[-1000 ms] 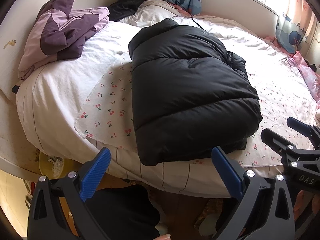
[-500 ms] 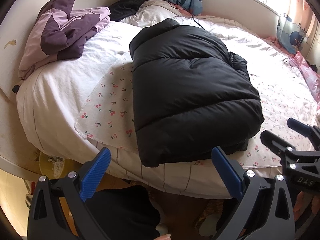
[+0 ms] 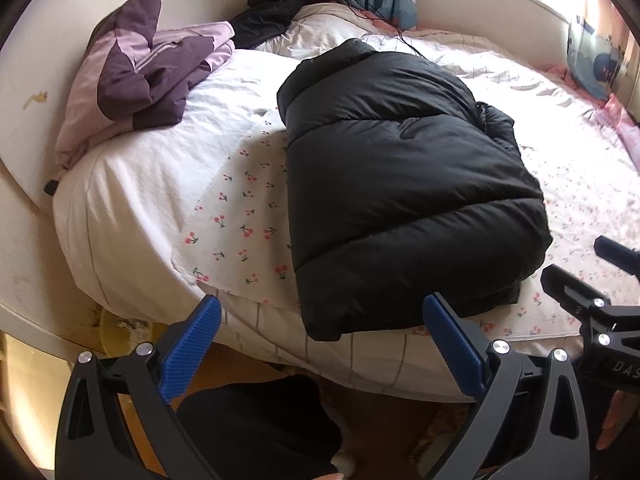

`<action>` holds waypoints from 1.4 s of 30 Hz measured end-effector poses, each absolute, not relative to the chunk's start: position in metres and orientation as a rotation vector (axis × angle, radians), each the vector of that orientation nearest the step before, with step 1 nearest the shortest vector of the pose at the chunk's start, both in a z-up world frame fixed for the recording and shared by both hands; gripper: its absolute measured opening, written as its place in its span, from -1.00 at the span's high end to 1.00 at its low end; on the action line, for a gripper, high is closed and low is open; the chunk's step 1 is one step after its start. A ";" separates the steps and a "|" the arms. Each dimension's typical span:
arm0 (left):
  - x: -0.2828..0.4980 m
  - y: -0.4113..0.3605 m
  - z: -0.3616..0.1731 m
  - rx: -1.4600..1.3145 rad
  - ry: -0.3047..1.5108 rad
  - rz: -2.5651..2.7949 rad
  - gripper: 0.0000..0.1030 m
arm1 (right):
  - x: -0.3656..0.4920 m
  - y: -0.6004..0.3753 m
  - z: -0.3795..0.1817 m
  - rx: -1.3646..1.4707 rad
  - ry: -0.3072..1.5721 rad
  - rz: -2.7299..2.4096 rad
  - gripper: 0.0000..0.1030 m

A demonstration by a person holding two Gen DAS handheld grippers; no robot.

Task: Fold large clothes

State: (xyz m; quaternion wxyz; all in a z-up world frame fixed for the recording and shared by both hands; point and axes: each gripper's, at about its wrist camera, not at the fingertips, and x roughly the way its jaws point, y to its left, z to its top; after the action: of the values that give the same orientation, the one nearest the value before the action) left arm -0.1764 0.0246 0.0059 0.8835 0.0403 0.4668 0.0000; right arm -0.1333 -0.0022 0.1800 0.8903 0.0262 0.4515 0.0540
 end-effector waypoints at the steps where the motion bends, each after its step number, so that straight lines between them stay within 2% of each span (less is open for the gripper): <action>1: -0.177 0.024 0.006 0.086 0.971 -0.001 -0.89 | -0.133 -0.002 0.179 0.054 0.939 0.112 -0.88; 42: -0.178 0.029 0.002 0.018 1.007 -0.063 -0.89 | -0.134 0.003 0.173 0.054 0.955 0.115 -0.88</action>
State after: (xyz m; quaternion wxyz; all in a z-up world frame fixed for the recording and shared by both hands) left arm -0.1784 0.0285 0.0017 0.8754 0.0086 0.4824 -0.0304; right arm -0.1339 0.0029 0.1725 0.8862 0.0257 0.4592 0.0554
